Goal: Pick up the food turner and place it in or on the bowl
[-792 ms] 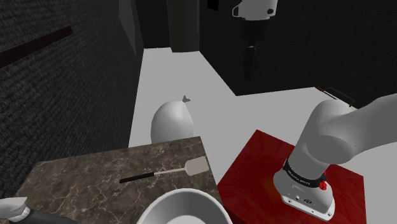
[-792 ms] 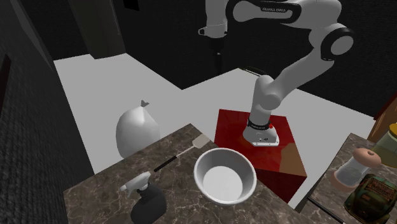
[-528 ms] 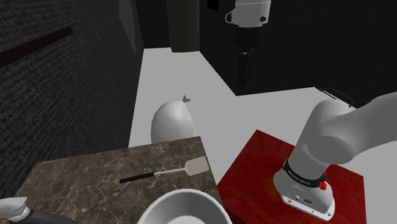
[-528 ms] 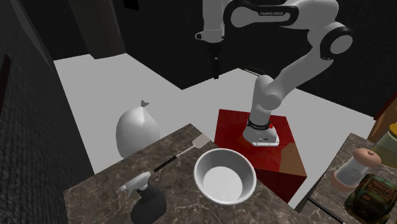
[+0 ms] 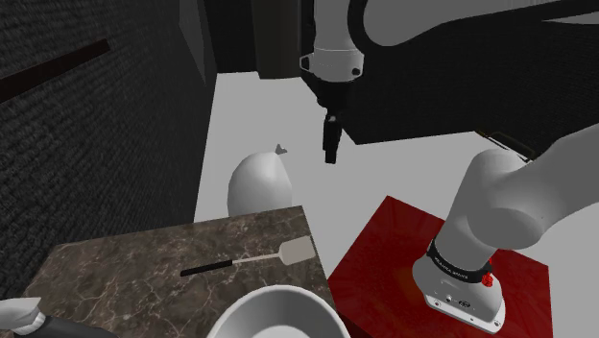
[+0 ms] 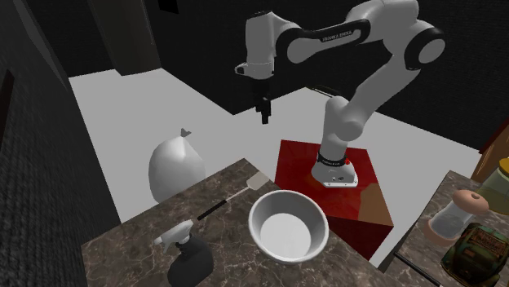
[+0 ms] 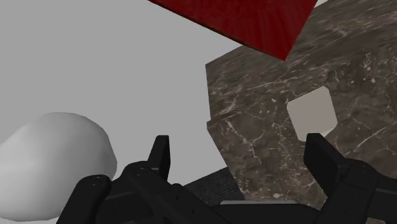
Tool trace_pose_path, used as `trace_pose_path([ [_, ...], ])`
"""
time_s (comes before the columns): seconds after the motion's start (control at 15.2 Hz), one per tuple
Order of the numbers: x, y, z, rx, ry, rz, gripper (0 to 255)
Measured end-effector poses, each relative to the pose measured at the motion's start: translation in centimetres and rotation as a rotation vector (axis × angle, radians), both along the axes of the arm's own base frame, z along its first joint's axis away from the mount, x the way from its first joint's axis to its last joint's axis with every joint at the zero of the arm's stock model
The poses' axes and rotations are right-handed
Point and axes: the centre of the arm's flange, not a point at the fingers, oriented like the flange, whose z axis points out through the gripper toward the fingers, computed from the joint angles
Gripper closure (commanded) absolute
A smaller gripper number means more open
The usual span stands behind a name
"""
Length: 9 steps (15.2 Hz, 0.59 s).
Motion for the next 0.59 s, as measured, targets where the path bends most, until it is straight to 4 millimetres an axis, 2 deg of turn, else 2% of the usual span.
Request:
trace_pose_path([
  [0.59,3.1,8.8,-6.3,0.029,-0.036,0.189,0],
])
